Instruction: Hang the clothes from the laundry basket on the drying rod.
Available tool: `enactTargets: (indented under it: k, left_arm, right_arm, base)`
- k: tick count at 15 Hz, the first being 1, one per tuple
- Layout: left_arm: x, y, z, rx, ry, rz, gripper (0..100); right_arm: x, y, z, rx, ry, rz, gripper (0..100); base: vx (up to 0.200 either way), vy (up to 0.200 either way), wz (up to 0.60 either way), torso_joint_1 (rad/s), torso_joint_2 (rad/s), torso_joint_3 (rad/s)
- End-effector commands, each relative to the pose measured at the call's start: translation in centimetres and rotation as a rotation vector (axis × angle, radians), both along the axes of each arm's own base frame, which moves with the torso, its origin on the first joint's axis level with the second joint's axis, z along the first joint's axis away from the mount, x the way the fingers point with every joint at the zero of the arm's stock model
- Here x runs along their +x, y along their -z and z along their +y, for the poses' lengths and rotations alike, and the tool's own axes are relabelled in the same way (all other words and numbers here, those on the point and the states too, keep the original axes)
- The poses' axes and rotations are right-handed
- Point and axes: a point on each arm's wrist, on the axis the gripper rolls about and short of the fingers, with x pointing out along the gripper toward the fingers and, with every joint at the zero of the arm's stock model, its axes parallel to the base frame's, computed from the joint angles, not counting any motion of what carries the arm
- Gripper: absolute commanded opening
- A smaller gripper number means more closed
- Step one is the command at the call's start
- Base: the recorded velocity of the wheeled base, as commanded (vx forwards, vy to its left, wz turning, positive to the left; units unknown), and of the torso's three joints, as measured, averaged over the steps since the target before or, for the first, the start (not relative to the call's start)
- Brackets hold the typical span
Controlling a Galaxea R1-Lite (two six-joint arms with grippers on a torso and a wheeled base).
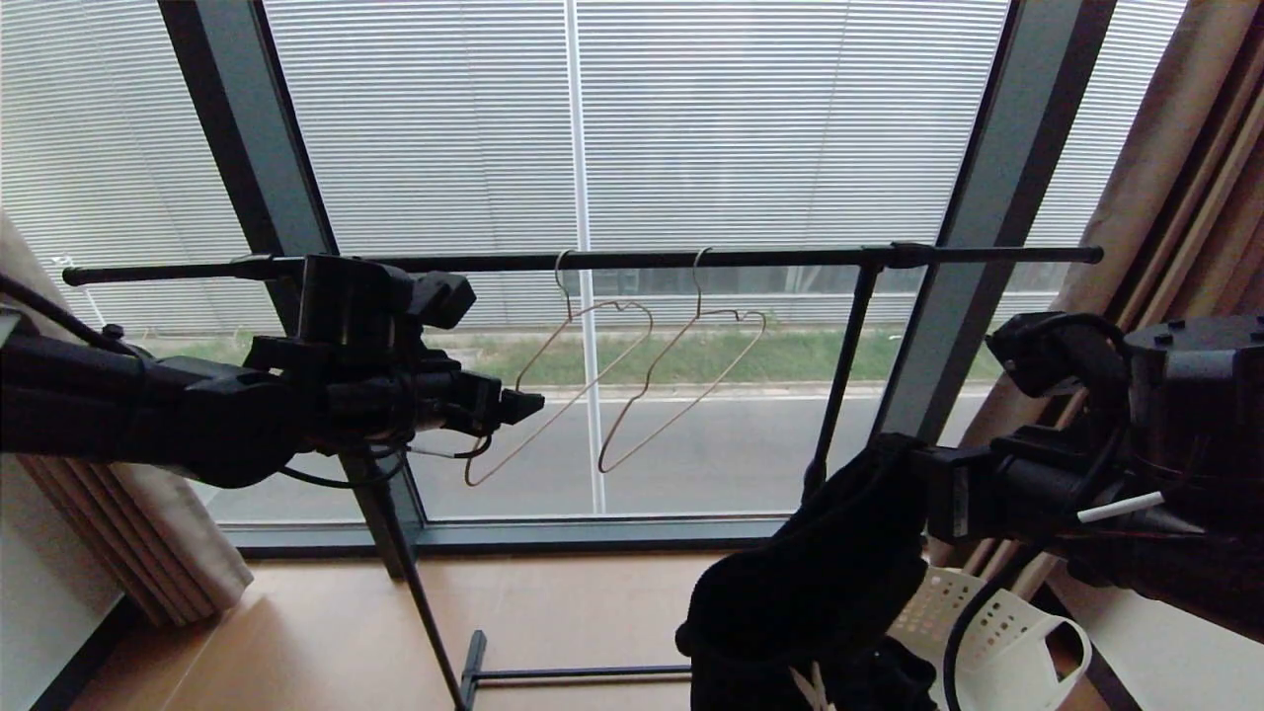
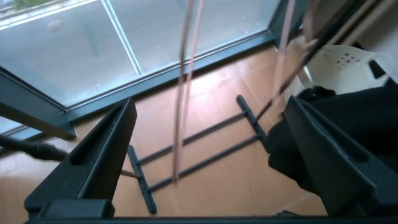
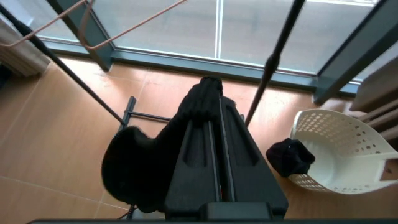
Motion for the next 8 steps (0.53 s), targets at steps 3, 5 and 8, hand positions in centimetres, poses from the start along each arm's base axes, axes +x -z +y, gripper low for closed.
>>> enactTargets:
  k: [3, 5, 8]
  left_arm:
    - [3.4, 2.4, -0.3, 0.01, -0.018, 0.029, 100]
    - [4.4, 3.1, -0.5, 0.011, -0.019, 0.033, 100]
    - [5.2, 3.7, -0.8, 0.012, -0.018, 0.038, 100]
  right_arm:
    - [-0.2, -0.2, -0.1, 0.003, -0.002, -0.007, 0]
    - [-0.1, -0.1, -0.1, 0.002, 0.002, -0.004, 0]
    - [-0.1, -0.1, -0.1, 0.002, 0.002, -0.004, 0]
  base:
    - [0.0, 0.0, 0.0, 0.0, 0.0, 0.0]
    - [0.0, 0.0, 0.0, 0.0, 0.0, 0.0]
    - [0.0, 0.0, 0.0, 0.0, 0.0, 0.0]
